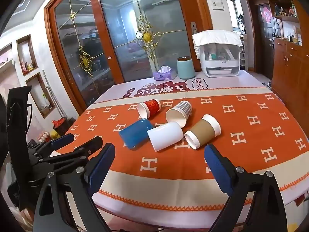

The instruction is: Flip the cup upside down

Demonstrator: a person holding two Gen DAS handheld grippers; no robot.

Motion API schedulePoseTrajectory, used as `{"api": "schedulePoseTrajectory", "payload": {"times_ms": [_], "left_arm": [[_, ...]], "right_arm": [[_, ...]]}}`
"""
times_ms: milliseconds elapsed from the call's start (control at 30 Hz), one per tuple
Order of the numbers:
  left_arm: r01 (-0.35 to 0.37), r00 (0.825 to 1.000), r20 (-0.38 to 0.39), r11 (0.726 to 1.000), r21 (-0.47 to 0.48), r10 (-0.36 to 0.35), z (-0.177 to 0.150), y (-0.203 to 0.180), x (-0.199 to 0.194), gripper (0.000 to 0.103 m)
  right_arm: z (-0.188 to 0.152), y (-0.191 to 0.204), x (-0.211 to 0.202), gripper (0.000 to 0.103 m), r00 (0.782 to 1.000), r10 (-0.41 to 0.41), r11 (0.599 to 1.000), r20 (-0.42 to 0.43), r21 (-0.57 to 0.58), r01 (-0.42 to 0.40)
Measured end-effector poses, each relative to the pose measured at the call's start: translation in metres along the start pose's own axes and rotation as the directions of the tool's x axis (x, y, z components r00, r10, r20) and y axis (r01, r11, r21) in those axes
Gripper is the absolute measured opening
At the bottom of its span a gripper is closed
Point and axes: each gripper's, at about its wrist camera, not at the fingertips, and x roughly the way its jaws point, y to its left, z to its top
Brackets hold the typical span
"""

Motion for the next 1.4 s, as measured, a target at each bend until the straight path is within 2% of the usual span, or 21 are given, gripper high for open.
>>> {"api": "schedulePoseTrajectory", "payload": {"times_ms": [133,267,700,1400], "left_arm": [[0.015,1.0,-0.008,1.0,-0.003,-0.015,0.0,0.001,0.001,0.081],[0.024,1.0,-0.016,1.0,-0.005,-0.024,0.013,0.006,-0.001,0.081],[0.063,0.998,0.014,0.998,0.002,-0.063,-0.001,0.002,-0.003,0.081],[0.074,0.997,0.022,0.997,0.013,-0.074,-0.005,-0.001,-0.002,0.08]], "right_arm": [[0.0,0.001,0.001,0.095,1.0,0.0,1.0,-0.002,-0.006,0.0],[0.0,0.001,0.001,0.095,1.0,0.004,1.0,0.0,-0.01,-0.004],[-0.001,0.002,0.003,0.095,1.0,-0.01,1.0,-0.006,-0.017,0.009],[-0.001,0.002,0.005,0.095,1.0,-0.012,1.0,-0.006,-0.017,0.012]]}}
